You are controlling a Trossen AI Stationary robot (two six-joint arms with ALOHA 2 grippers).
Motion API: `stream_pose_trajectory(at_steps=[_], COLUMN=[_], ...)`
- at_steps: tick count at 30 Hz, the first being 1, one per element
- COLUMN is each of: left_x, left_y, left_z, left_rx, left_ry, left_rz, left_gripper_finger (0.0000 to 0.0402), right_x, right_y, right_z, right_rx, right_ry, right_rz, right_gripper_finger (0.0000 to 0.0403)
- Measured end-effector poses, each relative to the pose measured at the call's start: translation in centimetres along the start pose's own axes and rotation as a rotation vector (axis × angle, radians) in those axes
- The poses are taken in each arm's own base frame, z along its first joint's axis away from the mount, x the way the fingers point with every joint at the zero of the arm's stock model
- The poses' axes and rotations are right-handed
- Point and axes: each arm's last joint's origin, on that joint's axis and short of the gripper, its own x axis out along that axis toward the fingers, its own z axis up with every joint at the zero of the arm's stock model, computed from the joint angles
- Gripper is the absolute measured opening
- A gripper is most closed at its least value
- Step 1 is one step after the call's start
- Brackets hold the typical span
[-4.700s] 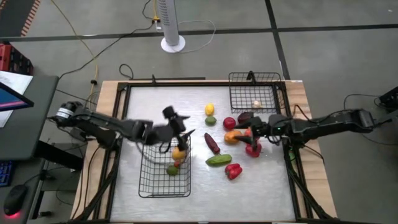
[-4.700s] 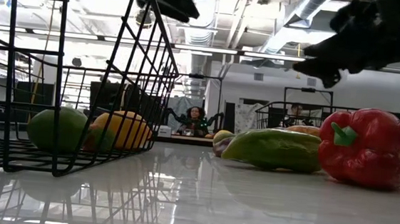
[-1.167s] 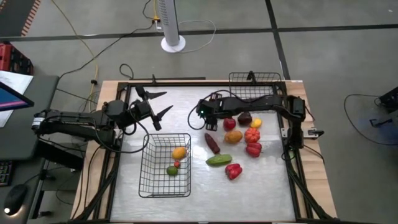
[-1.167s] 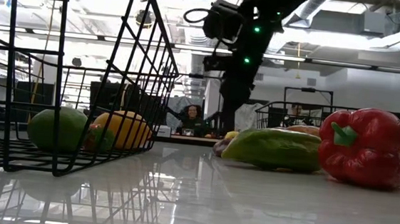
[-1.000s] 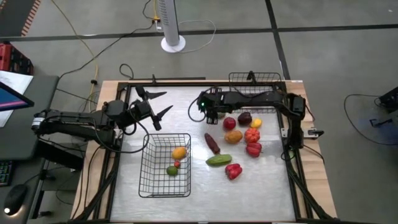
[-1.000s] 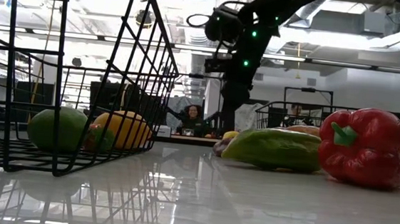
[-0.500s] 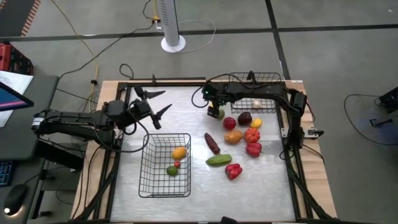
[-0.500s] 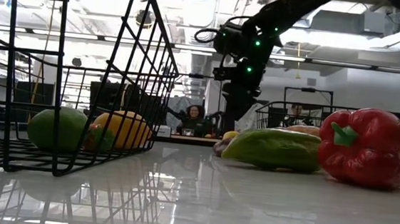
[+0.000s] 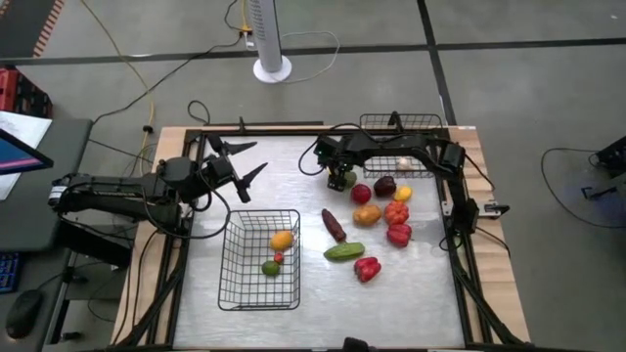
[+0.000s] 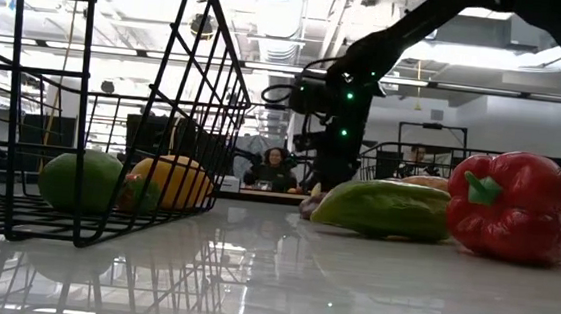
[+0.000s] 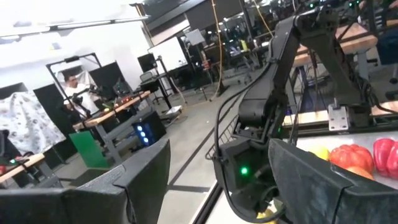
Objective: Sort produce into baskets
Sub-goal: Put the lemon into the bottom wire basket
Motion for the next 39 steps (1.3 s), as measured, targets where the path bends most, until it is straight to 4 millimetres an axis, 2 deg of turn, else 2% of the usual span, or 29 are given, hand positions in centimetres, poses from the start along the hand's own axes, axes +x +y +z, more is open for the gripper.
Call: stream_pose_trajectory(at_steps=[8, 13, 17, 25, 33, 36, 39], left_x=[0.0, 0.0, 0.0, 0.0, -0.3, -0.6, -0.8], left_y=[0.0, 0.0, 0.0, 0.0, 0.2, 0.4, 0.6], left_z=[0.0, -0.1, -0.2, -0.3, -0.5, -0.4, -0.2], left_rx=[0.002, 0.008, 0.011, 0.014, 0.023, 0.014, 0.008], left_ry=[0.001, 0.012, 0.024, 0.031, 0.073, 0.061, 0.052], left_rz=[0.001, 0.0, 0.016, 0.015, 0.055, 0.056, 0.059], left_gripper_finger=[0.0258, 0.0258, 0.0258, 0.0258, 0.0258, 0.0258, 0.0258], right_x=[-0.1, -1.0, -3.7, -10.9, -15.5, -17.2, -18.7], right_y=[0.0, 0.2, 0.8, 0.9, 0.6, 1.8, 4.7], right_z=[0.8, 1.4, 2.5, 3.7, 1.9, 1.3, 1.2], right_rx=[-0.019, -0.027, -0.073, -0.105, -0.018, 0.021, -0.009], right_ry=[-0.069, -0.066, -0.017, 0.084, 0.054, -0.02, -0.15], right_rz=[-0.014, -0.014, -0.028, -0.126, -0.085, 0.026, 0.163], right_gripper_finger=[0.0325, 0.0316, 0.0318, 0.0319, 0.0319, 0.0319, 0.0319])
